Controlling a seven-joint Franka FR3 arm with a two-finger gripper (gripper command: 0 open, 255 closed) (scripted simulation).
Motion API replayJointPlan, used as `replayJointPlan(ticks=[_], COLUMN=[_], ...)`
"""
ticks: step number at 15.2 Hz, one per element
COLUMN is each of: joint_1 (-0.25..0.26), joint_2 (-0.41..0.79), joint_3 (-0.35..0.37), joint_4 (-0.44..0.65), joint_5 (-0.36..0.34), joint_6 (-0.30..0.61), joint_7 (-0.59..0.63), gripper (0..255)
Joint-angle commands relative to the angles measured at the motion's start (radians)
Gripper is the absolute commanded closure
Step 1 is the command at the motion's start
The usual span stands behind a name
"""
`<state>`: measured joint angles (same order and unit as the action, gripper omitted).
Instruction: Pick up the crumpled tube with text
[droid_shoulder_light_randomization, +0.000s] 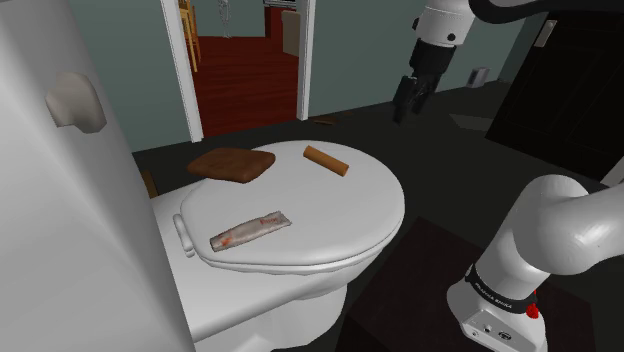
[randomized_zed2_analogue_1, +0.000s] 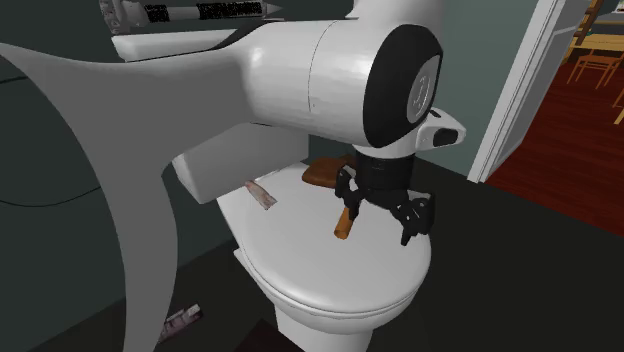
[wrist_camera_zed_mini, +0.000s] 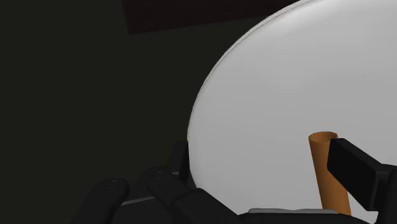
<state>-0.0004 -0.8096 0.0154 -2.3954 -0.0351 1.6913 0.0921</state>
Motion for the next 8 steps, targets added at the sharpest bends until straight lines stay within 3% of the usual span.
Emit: replayJointPlan(ticks=[1,8], joint_1=[0.000,0.110], joint_2=[0.000,0.194], joint_3=[0.000,0.034], joint_4=[0.000,0.058], joint_5=[0.000,0.024], joint_6=[0.000,0.151], joint_7=[0.000,-0.144], gripper=[0,0])
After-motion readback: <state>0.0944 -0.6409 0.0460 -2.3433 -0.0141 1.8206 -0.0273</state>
